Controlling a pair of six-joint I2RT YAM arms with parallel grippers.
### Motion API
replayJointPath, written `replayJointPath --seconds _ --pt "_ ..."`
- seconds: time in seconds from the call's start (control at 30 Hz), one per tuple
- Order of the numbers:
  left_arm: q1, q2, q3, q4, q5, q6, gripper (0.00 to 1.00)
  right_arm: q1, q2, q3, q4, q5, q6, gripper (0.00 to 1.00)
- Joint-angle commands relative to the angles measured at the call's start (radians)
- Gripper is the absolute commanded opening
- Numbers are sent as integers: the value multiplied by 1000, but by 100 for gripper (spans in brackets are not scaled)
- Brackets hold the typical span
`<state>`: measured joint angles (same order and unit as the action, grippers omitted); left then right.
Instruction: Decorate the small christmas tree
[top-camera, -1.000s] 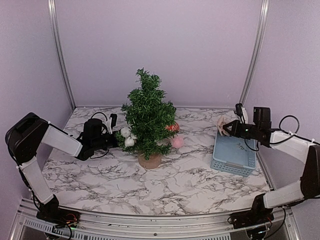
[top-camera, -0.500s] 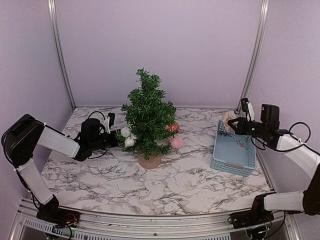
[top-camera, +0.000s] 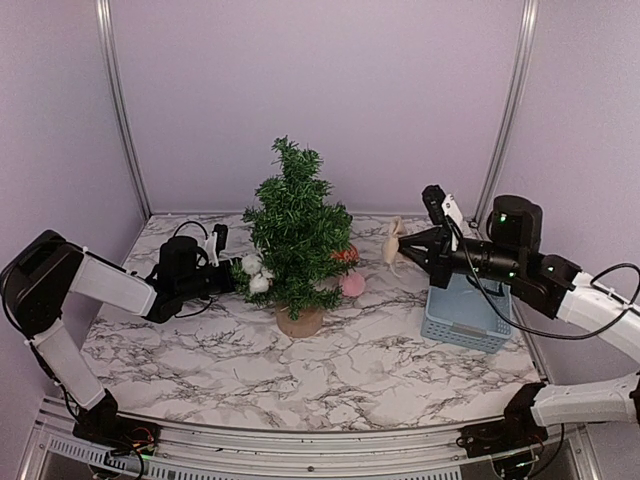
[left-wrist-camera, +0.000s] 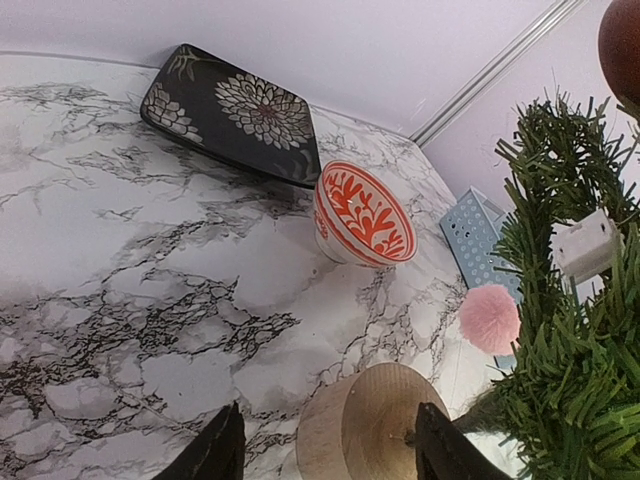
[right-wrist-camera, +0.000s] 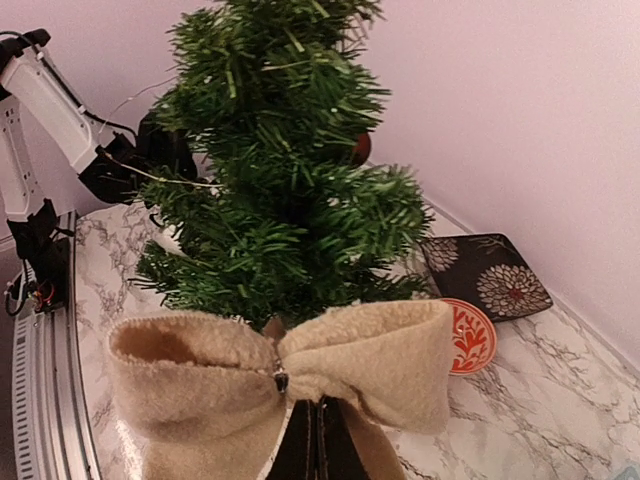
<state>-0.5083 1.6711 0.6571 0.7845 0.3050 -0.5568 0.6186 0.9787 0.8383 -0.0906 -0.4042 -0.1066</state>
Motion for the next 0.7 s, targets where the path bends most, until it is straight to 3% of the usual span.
replayJointPath --seconds 0.0,0.13,0.67 --pt "-1 -27 -3 4 -1 9 58 147 67 58 3 147 -48 0" --pt "-1 -29 -5 4 3 9 58 212 121 119 25 183 -51 0" --pt "-2 -29 -2 4 5 10 58 213 308 364 116 202 -136 0"
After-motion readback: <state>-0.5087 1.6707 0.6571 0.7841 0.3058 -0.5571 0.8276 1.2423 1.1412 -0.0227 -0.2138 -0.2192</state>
